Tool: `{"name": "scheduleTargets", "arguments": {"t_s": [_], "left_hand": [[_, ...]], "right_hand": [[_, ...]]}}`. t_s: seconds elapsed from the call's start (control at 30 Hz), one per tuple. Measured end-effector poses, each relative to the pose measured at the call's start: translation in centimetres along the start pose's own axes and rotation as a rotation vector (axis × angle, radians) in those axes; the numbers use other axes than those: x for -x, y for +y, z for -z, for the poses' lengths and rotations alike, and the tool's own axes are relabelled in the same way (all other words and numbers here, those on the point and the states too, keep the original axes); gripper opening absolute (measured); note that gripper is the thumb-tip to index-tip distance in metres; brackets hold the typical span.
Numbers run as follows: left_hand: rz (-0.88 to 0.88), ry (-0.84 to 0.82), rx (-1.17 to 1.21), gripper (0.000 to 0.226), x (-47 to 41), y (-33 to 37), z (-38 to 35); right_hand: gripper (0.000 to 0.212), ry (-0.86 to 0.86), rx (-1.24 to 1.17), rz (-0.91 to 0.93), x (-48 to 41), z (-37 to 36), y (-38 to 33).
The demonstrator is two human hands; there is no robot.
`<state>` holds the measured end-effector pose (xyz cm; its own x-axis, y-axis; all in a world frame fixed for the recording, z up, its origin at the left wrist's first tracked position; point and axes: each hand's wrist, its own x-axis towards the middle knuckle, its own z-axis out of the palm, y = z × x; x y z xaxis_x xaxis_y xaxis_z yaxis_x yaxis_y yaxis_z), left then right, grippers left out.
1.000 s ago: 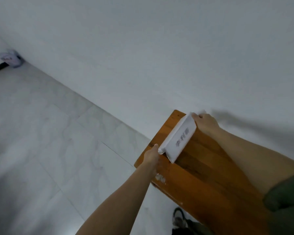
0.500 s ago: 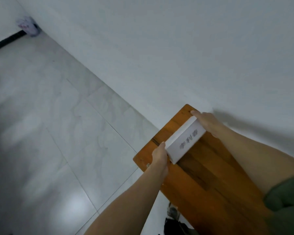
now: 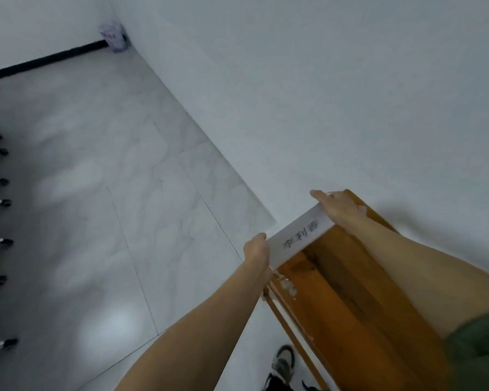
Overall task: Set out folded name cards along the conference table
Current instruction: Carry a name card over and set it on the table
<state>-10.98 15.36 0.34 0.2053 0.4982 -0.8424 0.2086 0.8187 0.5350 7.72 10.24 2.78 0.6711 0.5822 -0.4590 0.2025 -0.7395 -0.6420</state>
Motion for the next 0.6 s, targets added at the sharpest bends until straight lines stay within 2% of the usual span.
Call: {"name": "scheduleTargets", "arguments": {"t_s": [0.27,0.43,0.6], "left_hand": [[-0.116,0.194,0.132,0.024,3.6,3.4,19.0],[-0.166,0.290,0.242,0.022,7.6,3.6,33.8],[-0.218,0.456,0.360,0.023,11.0,2.1,49.3]], "right_hand": [[0.059,-0.198,0.033,0.220,6.7,-13.6,-13.4],[0.078,-0.317,0.105,0.323,13.6,-25.2,-20.5],[0.075,-0.445,0.165,0.442,22.0,-38.3,-27.7]]}}
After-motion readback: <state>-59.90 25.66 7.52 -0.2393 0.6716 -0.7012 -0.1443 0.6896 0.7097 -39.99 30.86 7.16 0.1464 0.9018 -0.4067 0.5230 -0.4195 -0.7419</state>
